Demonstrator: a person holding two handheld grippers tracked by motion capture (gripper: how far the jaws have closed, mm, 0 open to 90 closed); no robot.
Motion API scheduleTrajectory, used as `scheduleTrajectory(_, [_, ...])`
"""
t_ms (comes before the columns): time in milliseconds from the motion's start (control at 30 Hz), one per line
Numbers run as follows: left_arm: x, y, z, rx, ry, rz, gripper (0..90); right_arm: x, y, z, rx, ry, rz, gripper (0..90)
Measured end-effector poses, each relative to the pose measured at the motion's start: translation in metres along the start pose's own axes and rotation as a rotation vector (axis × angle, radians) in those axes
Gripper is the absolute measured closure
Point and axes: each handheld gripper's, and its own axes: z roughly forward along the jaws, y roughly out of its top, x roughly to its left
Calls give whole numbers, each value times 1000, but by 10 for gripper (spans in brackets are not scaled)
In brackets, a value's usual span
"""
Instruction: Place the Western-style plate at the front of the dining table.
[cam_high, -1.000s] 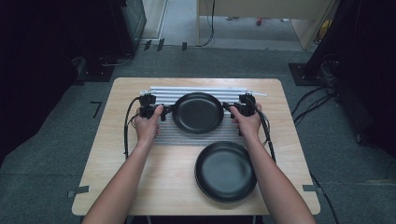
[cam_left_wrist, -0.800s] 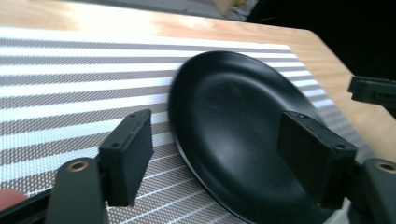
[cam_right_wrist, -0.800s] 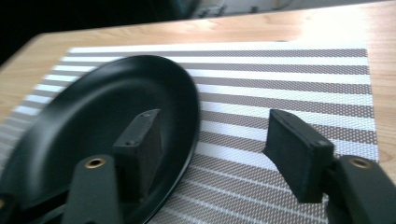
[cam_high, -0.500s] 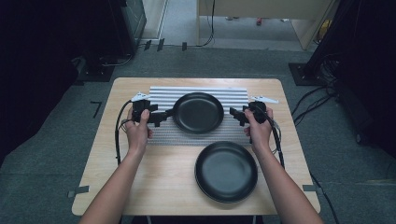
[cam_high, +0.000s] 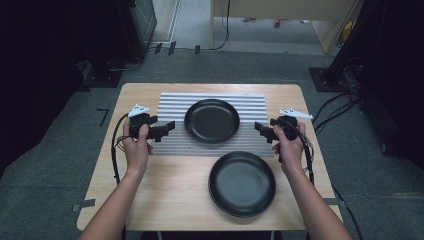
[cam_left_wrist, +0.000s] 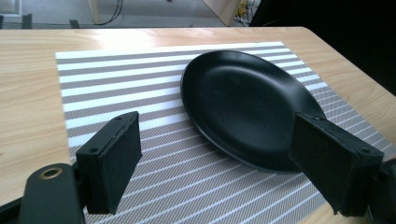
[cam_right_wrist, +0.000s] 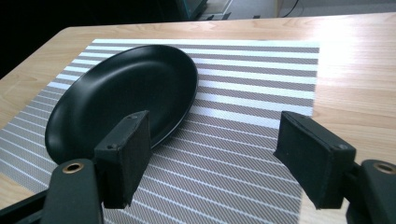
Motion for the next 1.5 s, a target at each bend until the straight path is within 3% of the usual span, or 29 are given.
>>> scheduleTrajectory(133, [1, -8, -16, 0, 26, 21, 168, -4, -5, -17, -6, -3, -3, 262])
scheduleTrajectory(433, [3, -23, -43, -10, 49, 28, 168, -12, -15, -43, -23, -9, 9, 263])
scheduleTrajectory(733, [10, -40, -70, -31, 63, 10, 169, -24, -33, -71, -37, -21, 34, 264])
scheduleTrajectory(1100, [20, -78, -96, -17, 106, -35, 170, -45, -71, -95, -32, -64, 70, 266])
scheduleTrajectory(1467, [27, -111, -111, 16, 130, -64, 170, -64, -100, -118, -28, -115, 111, 271])
scheduleTrajectory(1500, [28, -117, -112, 24, 146, -67, 170, -65, -102, -119, -28, -120, 114, 272])
